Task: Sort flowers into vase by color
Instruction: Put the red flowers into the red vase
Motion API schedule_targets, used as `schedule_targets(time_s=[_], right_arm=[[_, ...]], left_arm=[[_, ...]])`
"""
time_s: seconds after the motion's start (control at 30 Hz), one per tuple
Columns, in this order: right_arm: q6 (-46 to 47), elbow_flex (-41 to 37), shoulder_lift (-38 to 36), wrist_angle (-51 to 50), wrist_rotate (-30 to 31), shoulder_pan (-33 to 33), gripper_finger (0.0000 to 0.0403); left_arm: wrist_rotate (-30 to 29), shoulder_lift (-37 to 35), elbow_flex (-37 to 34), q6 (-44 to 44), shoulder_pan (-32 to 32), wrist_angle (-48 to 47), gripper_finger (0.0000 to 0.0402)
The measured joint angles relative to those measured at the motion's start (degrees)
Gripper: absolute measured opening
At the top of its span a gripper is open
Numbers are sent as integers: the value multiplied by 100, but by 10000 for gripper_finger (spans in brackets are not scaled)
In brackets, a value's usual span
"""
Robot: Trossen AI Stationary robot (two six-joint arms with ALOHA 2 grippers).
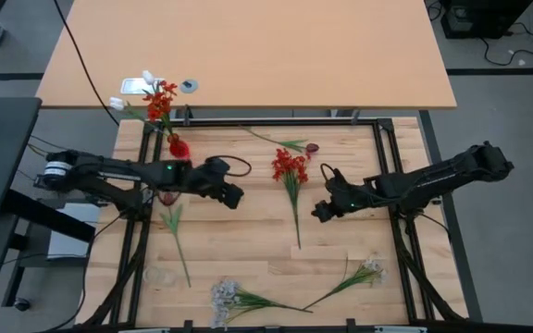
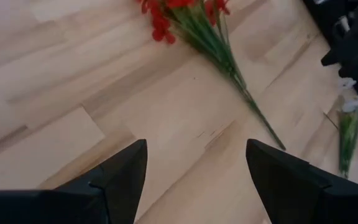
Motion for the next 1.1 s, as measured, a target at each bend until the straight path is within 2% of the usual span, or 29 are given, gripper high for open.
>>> schedule_targets(time_s=[0.23, 0.5, 0.8, 0.93, 1.07, 1.1], right_arm=[[-670, 0, 1071, 1259, -125, -640, 169], [-1106, 174, 2290, 1605, -79, -1309, 169], [-1510, 830, 3402, 1834, -668, -1626, 162], [-1729, 997, 3667, 1848, -692, -1657, 117], [-2020, 1003, 3585, 1963, -675, -1657, 28], [-2134, 999, 3520, 2004, -685, -1661, 16]], left_arm=[[257, 282, 0, -67, -20, 337, 278], [717, 123, 4, -431, -2, 294, 278], [781, -36, 4, -507, 2, -186, 278], [785, -53, 4, -406, 25, -316, 278], [817, -70, 4, -355, 143, -395, 279], [854, -95, 4, -345, 183, -420, 279]])
